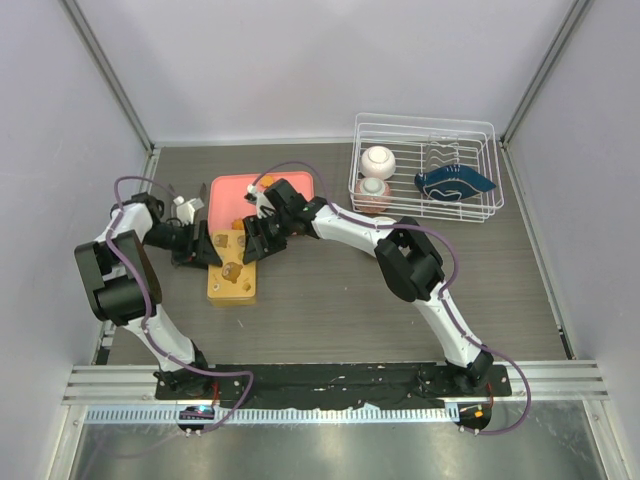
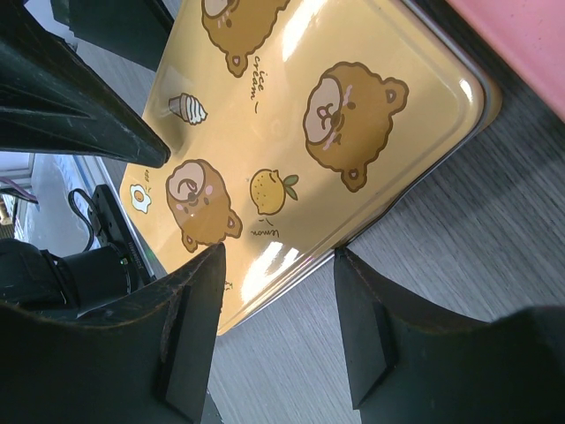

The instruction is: Pack the cookies

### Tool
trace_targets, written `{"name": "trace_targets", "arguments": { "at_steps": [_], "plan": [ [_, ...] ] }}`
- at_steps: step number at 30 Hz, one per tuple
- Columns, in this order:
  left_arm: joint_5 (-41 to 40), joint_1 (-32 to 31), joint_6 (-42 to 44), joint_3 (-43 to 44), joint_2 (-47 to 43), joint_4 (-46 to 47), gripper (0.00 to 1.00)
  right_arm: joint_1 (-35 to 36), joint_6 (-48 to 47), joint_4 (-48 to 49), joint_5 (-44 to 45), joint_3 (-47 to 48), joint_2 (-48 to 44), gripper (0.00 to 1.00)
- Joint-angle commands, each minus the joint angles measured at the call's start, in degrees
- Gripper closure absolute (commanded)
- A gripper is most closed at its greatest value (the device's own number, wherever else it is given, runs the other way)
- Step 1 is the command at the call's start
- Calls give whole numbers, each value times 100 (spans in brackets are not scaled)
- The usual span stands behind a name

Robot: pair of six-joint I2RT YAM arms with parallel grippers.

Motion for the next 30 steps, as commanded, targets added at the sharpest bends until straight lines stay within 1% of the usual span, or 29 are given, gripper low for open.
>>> {"name": "trace_targets", "arguments": {
  "at_steps": [1,17,27,30],
  "plan": [
    [241,35,26,-83,29,150,39,49,16,168,-66,274,10,42],
    [311,35,18,-198,169,300,50,58,7,159,-23,125,-148,42],
    [337,35,-9,-163,239,317,54,102,16,151,-22,107,-104,43],
    [329,44,0,-154,275,326,58,111,16,159,-23,125,-69,42]
  ]
}}
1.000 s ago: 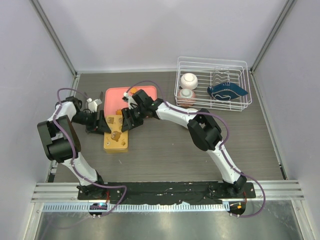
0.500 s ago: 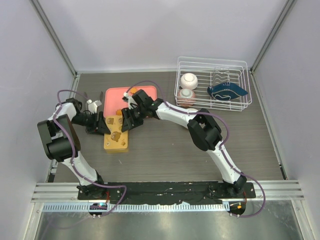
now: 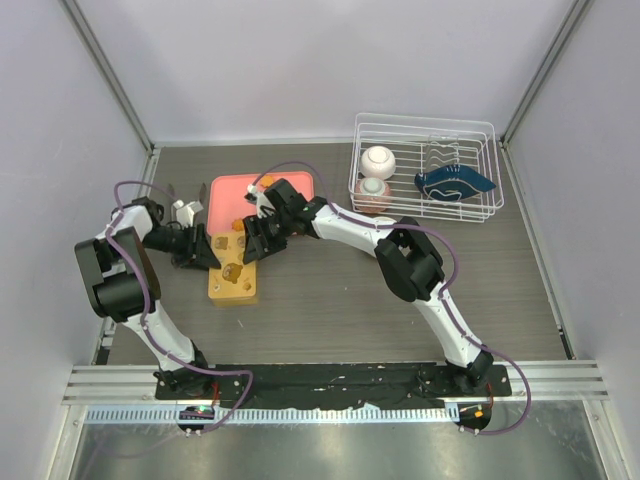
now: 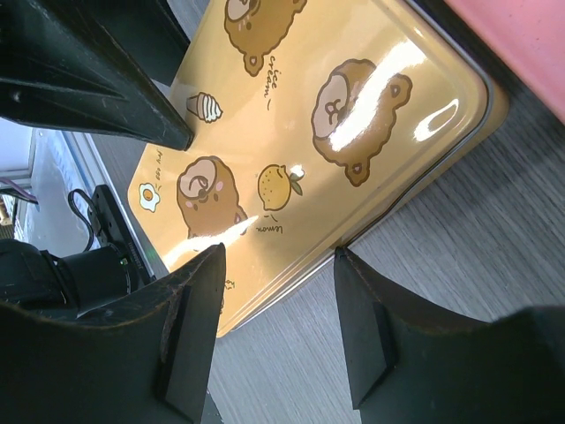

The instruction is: Pack the cookies

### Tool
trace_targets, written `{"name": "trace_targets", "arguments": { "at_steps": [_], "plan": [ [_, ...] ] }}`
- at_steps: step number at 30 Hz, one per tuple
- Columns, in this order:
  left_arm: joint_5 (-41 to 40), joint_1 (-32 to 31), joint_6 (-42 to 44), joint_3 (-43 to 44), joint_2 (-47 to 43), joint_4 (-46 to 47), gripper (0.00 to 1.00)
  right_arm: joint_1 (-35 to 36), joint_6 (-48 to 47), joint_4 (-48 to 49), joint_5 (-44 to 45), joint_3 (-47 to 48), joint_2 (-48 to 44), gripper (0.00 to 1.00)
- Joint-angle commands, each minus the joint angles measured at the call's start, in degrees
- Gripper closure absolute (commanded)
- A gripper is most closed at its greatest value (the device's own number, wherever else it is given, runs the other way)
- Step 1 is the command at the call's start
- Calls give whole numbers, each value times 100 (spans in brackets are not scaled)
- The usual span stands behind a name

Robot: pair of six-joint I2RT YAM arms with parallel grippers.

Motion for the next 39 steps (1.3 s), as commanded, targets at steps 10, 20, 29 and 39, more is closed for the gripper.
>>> {"name": "trace_targets", "arguments": {
  "at_steps": [10,20,29,39],
  "plan": [
    [99,-4,-44,-5,291,278,70,155,5,164,-9,90,-60,42],
    [-200,-13,-88,-32,502,507,75,207,-39,173,61,-77,-130,42],
    [-68,-13,-263,126,862,481,91,234,-30,199,70,-165,-192,42],
    [46,-30,-387,179,994,499,98,269,5,252,70,-314,-306,43]
  ]
}}
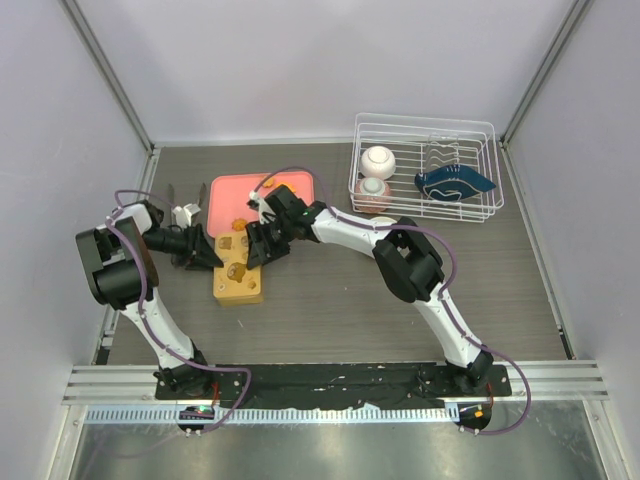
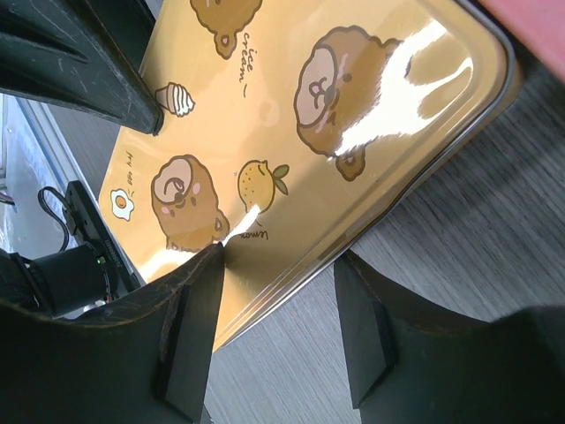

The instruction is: Pack the cookies

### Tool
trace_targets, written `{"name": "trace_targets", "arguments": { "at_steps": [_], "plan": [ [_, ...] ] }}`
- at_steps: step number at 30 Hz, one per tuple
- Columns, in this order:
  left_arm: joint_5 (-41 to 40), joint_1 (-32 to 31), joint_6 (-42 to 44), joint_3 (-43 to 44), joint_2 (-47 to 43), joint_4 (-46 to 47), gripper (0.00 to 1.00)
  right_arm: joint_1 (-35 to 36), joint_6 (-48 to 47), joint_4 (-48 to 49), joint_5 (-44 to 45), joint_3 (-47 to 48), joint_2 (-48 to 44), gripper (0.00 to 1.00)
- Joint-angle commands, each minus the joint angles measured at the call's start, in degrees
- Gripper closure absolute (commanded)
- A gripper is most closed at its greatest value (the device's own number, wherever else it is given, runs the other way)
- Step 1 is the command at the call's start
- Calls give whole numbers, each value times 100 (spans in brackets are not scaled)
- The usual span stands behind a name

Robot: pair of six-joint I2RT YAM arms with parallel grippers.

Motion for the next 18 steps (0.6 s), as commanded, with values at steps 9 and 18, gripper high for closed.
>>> {"name": "trace_targets", "arguments": {
  "at_steps": [9,18],
  "plan": [
    [-364,-482,2,-320,106,916,89,247,34,339,-103,-309,-519,43],
    [-206,-755,-209,-373,44,1075,66,256,-72,296,64,-476,-748,43]
  ]
}}
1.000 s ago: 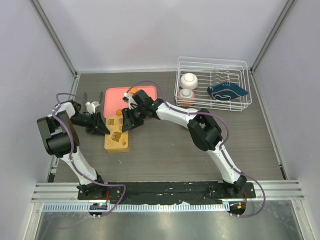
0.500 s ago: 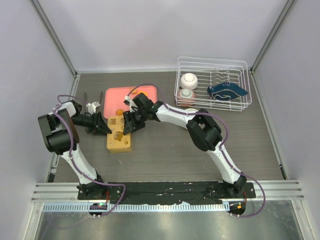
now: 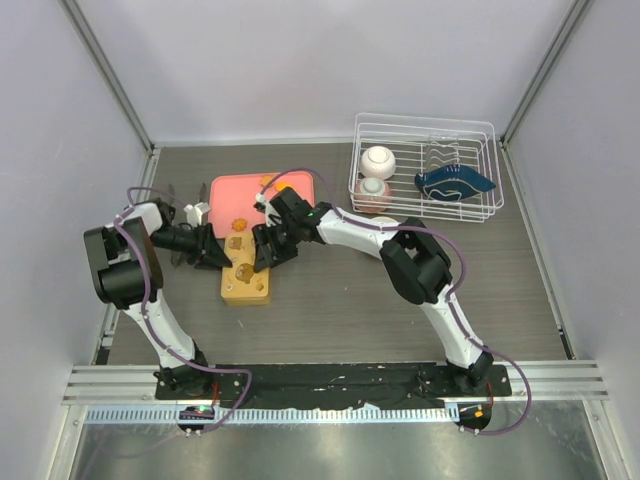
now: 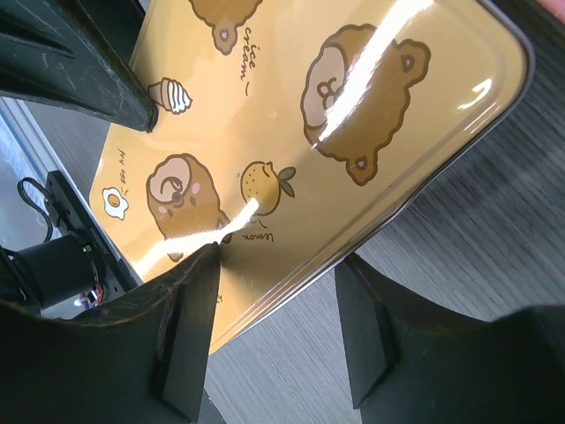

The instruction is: Pack the cookies

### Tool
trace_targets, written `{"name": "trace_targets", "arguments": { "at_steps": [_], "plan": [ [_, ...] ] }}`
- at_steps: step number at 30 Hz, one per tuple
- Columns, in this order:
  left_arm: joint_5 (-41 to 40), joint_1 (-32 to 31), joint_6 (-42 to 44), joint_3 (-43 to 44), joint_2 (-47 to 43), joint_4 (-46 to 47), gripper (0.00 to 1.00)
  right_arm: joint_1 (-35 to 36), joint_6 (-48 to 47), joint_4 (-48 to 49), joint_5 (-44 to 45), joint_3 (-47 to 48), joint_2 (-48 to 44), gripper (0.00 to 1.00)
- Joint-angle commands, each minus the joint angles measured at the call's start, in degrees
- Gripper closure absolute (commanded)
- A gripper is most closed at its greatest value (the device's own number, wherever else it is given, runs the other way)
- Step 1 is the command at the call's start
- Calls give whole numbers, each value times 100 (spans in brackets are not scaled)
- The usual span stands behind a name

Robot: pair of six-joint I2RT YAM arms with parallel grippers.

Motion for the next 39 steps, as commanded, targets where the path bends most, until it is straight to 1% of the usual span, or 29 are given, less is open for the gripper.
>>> {"name": "trace_targets", "arguments": {
  "at_steps": [1,5,18,28,34,36,39],
  "plan": [
    [-274,-335,31,-268,114,867,65,249,-83,459,-174,-11,-387,43],
    [-265,-335,14,-330,44,929,59,249,-118,380,-148,7,-492,43],
    [-256,-335,5,-382,-141,885,50,249,-180,257,-200,-177,-800,43],
    [-204,-335,-92,-400,-255,920,49,249,-127,389,-192,-722,-1081,41],
    [-212,-335,-118,-400,-238,894,49,249,-136,398,-183,-775,-1090,41],
    [-178,-344,-109,-383,-159,894,49,249,-136,407,-183,-758,-1055,41],
    [-99,-335,-101,-321,-1,894,53,249,-118,415,-209,-732,-1029,41]
  ]
}}
